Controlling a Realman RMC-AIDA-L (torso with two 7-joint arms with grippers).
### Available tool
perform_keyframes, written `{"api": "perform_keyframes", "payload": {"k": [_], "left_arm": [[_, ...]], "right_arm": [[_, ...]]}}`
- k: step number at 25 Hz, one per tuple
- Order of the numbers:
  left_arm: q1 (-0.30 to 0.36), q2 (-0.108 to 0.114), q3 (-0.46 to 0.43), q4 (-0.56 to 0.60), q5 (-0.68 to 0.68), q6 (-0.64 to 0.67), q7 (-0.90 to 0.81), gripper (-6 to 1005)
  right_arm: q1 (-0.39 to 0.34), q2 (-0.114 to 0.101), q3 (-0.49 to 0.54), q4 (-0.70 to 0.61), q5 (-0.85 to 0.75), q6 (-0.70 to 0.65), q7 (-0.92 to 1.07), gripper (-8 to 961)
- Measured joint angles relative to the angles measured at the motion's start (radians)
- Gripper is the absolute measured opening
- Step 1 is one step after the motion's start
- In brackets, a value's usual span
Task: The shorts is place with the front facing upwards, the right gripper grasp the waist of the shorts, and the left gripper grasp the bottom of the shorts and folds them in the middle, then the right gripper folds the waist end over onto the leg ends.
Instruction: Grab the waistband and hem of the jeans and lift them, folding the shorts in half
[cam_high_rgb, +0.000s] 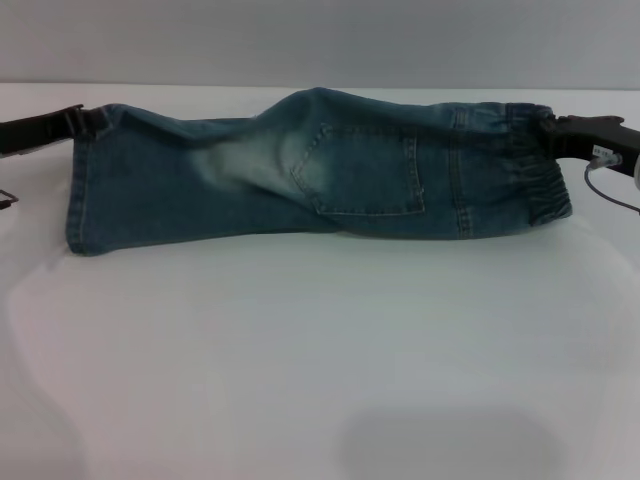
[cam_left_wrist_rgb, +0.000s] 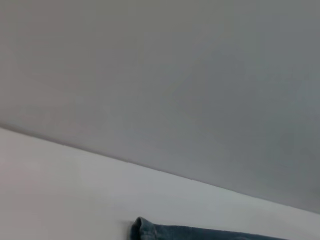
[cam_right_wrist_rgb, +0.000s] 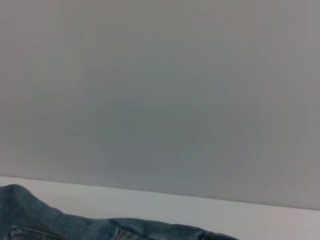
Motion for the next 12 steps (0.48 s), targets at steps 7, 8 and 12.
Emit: {"api": "perform_keyframes", "payload": {"k": [7, 8, 12], "left_arm": [[-0.001, -0.026, 0.000, 0.011, -0.021, -0.039, 0.069, 191], [-0.002, -0.033, -0.001, 0.013, -0.036, -0.042, 0.090, 192], [0.008, -0.055, -0.004, 0.023, -0.101, -0.046, 0.153, 195]], "right_arm": [[0.005, 0.001, -0.001, 0.010, -0.001, 0.038, 0.002, 147], [0.006, 0.001, -0.001, 0.012, -0.001, 0.039, 0.002, 149], [0.001, 0.001, -0.001, 0.014, 0.000, 0.042, 0.001, 156]]}}
